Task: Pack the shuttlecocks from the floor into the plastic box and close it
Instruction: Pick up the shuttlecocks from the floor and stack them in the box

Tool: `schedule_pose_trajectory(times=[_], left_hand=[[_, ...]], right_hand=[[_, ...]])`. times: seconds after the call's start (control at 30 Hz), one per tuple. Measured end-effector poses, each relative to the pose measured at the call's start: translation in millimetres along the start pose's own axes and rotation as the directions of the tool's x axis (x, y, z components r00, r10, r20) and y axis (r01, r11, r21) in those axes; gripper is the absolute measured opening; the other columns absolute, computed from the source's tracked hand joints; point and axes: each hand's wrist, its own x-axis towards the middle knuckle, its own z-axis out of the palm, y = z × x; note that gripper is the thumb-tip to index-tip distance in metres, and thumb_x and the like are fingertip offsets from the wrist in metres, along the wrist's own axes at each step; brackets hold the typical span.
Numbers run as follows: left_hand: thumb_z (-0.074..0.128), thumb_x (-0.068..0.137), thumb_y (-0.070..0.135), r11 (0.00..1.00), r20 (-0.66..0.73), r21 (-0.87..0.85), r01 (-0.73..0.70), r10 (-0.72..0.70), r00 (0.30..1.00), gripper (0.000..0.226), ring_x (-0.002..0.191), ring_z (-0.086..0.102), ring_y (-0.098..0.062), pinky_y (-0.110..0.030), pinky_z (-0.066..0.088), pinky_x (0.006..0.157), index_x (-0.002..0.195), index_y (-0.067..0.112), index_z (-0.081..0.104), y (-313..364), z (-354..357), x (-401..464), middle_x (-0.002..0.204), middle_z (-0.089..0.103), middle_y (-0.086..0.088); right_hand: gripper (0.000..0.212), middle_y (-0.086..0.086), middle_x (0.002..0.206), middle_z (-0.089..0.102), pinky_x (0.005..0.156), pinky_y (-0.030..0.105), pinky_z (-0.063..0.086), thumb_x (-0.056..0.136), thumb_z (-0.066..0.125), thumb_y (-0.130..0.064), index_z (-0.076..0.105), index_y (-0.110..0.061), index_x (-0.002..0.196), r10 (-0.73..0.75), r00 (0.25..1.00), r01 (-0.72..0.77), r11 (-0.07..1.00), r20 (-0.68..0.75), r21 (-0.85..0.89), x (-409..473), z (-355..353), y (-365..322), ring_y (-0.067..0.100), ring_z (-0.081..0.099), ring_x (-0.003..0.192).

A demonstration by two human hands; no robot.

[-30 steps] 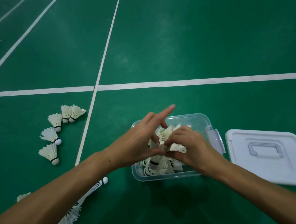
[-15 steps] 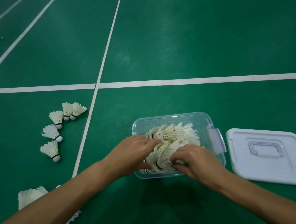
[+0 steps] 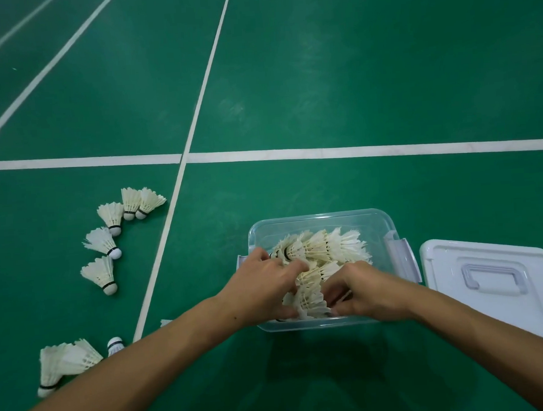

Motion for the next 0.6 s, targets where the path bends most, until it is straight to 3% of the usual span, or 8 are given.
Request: schedule_pose_trajectory(times=[0.13, 0.2, 0.3, 0.47, 0.6], left_hand=[[0.071, 0.080, 0.069, 0.996, 0.039, -0.093, -0.008, 0.012, 0.999, 0.082, 0.115, 0.061, -0.016, -0.038, 0.041, 0.100, 0.145, 0.030, 0.038, -5.1, -6.4, -4.3, 0.112, 0.075, 0.017], [0.070, 0.083, 0.067, 0.993, 0.032, -0.118, -0.007, 0.011, 0.999, 0.080, 0.116, 0.058, -0.016, -0.036, 0.041, 0.103, 0.147, 0.030, 0.038, -8.0, -10.7, -7.0, 0.114, 0.074, 0.018], [0.069, 0.086, 0.064, 0.988, 0.002, -0.153, -0.011, 0.011, 1.000, 0.077, 0.117, 0.055, -0.015, -0.032, 0.038, 0.105, 0.149, 0.029, 0.040, -8.5, -12.7, -10.1, 0.116, 0.073, 0.018], [0.067, 0.087, 0.067, 0.986, -0.031, -0.161, -0.041, 0.036, 0.999, 0.078, 0.122, 0.054, -0.014, -0.033, 0.039, 0.109, 0.150, 0.028, 0.042, -8.2, -13.4, -13.5, 0.125, 0.070, 0.016], [0.068, 0.087, 0.067, 0.934, -0.188, -0.356, -0.020, -0.050, 0.981, 0.070, 0.122, 0.055, -0.008, -0.033, 0.048, 0.105, 0.143, 0.027, 0.054, -20.0, -34.5, -25.8, 0.129, 0.068, 0.013]], right_hand=[[0.016, -0.010, 0.097, 0.074, 0.092, 0.017, 0.054, 0.103, 0.063, -0.015, 0.071, -0.021, 0.091, -0.063, 0.991, 0.049, 0.992, 0.120, 0.116, -13.3, -13.3, -6.7, -0.004, 0.069, 0.098], [0.013, -0.006, 0.104, 0.077, 0.094, 0.015, 0.053, 0.104, 0.063, -0.016, 0.075, -0.013, 0.100, -0.057, 0.993, 0.040, 0.987, 0.103, 0.158, -19.6, -18.3, -8.7, -0.008, 0.067, 0.101], [0.020, -0.017, 0.119, 0.077, 0.098, 0.017, 0.056, 0.100, 0.071, -0.018, 0.080, -0.018, 0.119, 0.011, 1.000, -0.014, 0.979, 0.013, 0.205, -26.7, -19.2, -11.5, -0.010, 0.069, 0.108], [0.019, -0.025, 0.112, 0.077, 0.097, 0.023, 0.058, 0.097, 0.075, -0.024, 0.080, -0.027, 0.115, 0.060, 0.998, -0.052, 0.977, -0.029, 0.205, -37.0, -23.8, -10.9, -0.005, 0.071, 0.105], [0.015, -0.021, 0.103, 0.079, 0.091, 0.027, 0.061, 0.096, 0.076, -0.028, 0.079, -0.032, 0.109, 0.073, 0.984, -0.040, 0.979, -0.162, 0.201, -36.6, -48.8, -23.3, 0.000, 0.074, 0.098]])
